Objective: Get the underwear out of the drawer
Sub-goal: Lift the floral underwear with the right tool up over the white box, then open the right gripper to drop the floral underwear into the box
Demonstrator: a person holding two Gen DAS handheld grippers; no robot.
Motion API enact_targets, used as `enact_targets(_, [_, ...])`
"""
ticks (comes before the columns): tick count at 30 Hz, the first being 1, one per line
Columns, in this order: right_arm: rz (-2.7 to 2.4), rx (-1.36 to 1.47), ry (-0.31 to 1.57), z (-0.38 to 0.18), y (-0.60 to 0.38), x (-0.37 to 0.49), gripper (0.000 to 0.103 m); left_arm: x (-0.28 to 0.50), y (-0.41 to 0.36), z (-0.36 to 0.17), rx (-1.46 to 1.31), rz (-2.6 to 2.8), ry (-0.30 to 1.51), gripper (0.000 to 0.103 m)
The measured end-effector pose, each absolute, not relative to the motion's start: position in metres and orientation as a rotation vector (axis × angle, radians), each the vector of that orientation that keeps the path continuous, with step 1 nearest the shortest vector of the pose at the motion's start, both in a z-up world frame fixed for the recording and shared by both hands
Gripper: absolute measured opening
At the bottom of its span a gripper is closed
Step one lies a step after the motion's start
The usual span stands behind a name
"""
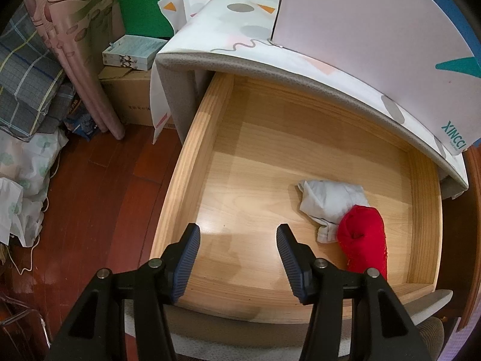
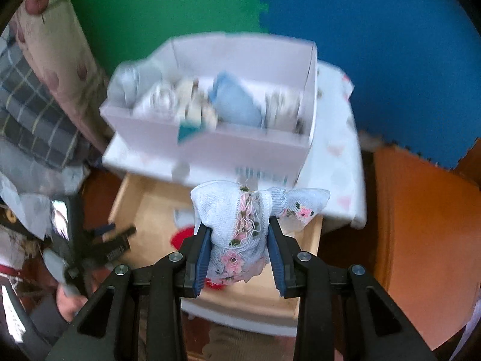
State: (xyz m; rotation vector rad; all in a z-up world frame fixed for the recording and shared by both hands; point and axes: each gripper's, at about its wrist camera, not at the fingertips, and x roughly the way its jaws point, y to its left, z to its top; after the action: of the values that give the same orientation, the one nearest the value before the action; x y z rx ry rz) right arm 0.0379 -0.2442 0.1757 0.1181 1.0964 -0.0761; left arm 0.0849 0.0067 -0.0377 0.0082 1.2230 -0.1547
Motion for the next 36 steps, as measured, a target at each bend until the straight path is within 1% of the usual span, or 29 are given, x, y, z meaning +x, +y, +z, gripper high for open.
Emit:
enact_targets(4, [-0.104,0.099,1.042,0.205,-0.25,0.064,0.032,0.085,0.005,-0.037,0.012,-0.153,1.22,0.054])
enact_targets(9, [-0.13,0.071,1.019,0.218,-0.25,0.102,0.032,0.085,0.005,-0.037,0.011,-0.152,1.221,0.054])
enact_targets(19, [-0.22,0.025,1.151,0.169,-0.263,0.163,0.033,0.085,0.007,-0.036,0.01,-0.159,1.221,0.054])
enact_targets(26, [-0.232,0.012,1.218,0.139,-0.266,0.18,0.034,0.084,0.004,-0.036,0.03,-0.168,1.211,0.054])
enact_targets(31, [-0.235,0.01,1.222,0.13,-0.265,0.182,0.037,0.084,0.004,-0.036,0.033,-0.167,1.209,0.054])
enact_targets(35, [-0.234,0.022,1.219,0.133,-0.267,0.181,0.042,0.084,0.003,-0.036,0.036,-0.164,1.208,0.054])
enact_targets(36, [-0.236,0.023,1.214,0.135,-0.267,0.18,0.044,0.084,0.003,-0.036,0.038,-0.163,1.209,0.054])
